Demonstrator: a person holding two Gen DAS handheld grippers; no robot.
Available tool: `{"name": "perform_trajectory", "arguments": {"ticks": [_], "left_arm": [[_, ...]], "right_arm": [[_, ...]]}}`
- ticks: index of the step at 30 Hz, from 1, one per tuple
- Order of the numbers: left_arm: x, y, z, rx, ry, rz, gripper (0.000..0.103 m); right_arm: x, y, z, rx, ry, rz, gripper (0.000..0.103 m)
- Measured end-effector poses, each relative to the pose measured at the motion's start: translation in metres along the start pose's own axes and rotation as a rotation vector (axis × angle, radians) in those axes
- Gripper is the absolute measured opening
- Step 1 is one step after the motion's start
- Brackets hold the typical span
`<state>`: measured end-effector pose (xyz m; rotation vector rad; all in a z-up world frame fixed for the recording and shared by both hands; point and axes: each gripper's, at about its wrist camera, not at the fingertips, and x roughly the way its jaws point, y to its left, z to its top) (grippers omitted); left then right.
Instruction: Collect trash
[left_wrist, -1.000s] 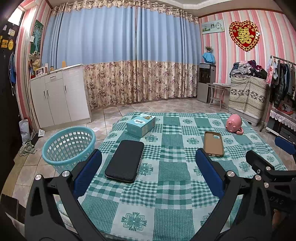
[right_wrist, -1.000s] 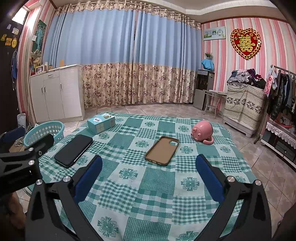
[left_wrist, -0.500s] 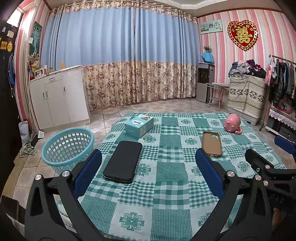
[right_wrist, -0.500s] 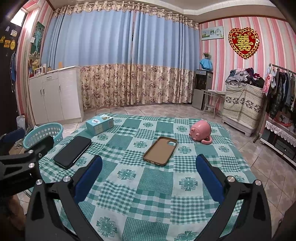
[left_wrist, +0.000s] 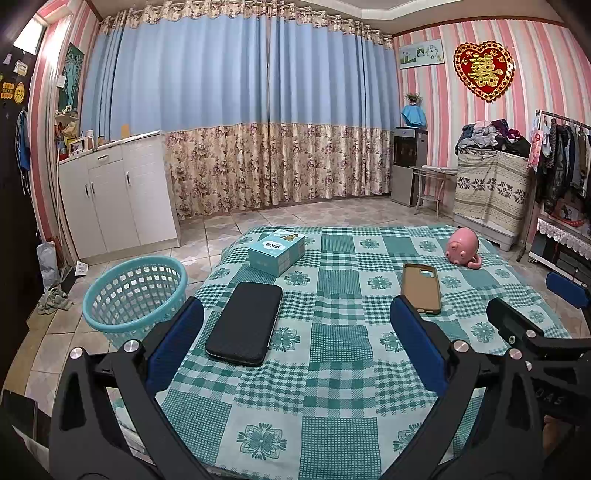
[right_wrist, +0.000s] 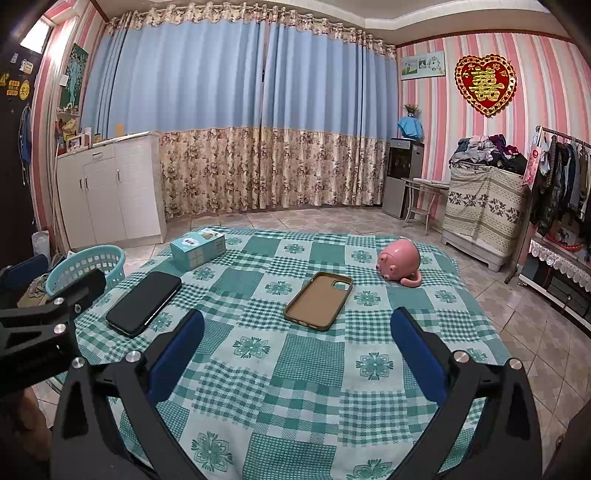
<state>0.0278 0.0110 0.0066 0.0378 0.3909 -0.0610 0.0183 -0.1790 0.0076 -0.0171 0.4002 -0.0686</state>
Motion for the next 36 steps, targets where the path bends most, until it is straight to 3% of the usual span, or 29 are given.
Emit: {"name": "perform_trajectory", "arguments": {"ticks": [36], "left_arm": [[0.0049,0.0021,-0.0016,-0.01,0.024,0.007,0.098]], "right_arm": [[0.0025,-0.0023,0.0001,0.003,0.009,0.008,0.098]]}}
